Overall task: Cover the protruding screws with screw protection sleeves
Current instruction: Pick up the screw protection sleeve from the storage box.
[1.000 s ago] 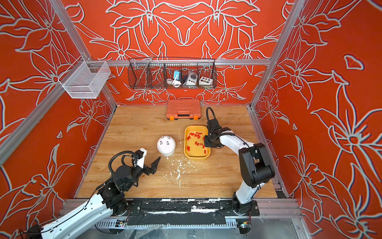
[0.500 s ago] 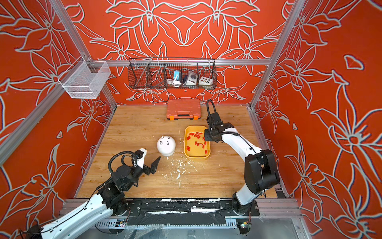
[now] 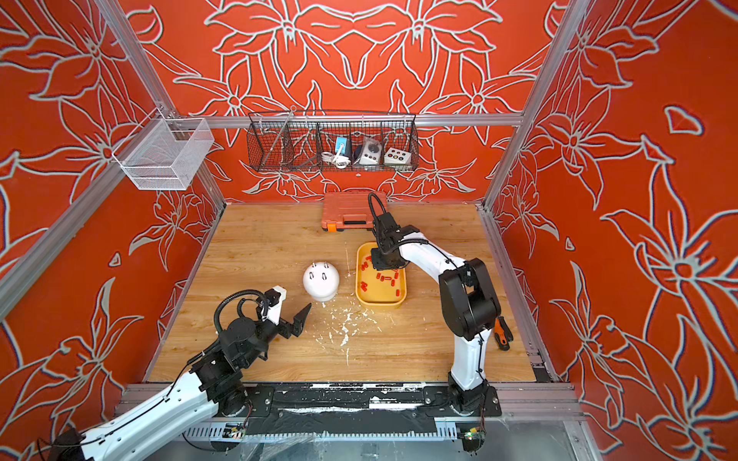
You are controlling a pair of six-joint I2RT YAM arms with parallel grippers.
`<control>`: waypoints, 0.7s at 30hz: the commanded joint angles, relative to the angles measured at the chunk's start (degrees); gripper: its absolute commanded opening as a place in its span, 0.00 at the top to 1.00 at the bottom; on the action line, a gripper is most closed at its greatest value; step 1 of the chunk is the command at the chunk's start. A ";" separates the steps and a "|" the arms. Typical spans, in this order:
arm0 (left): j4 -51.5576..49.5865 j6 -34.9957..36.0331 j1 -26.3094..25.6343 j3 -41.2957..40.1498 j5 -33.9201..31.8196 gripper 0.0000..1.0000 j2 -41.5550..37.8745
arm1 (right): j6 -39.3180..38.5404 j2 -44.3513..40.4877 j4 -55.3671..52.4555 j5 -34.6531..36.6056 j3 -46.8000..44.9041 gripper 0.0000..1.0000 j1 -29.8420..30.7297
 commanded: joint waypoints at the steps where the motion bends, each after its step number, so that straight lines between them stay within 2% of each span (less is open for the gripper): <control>1: 1.34 0.88 -0.20 0.86 0.20 0.05 -0.59 | 0.06 2.66 -3.58 -0.30 3.16 0.69 0.03; 16: 1.34 0.95 -0.20 1.03 0.20 0.05 -0.22 | 0.00 9.78 -2.81 -2.05 4.31 0.69 0.42; 21: 1.28 0.95 -0.20 1.04 0.24 0.05 -0.27 | 0.10 11.51 -2.76 -2.11 4.75 0.76 0.85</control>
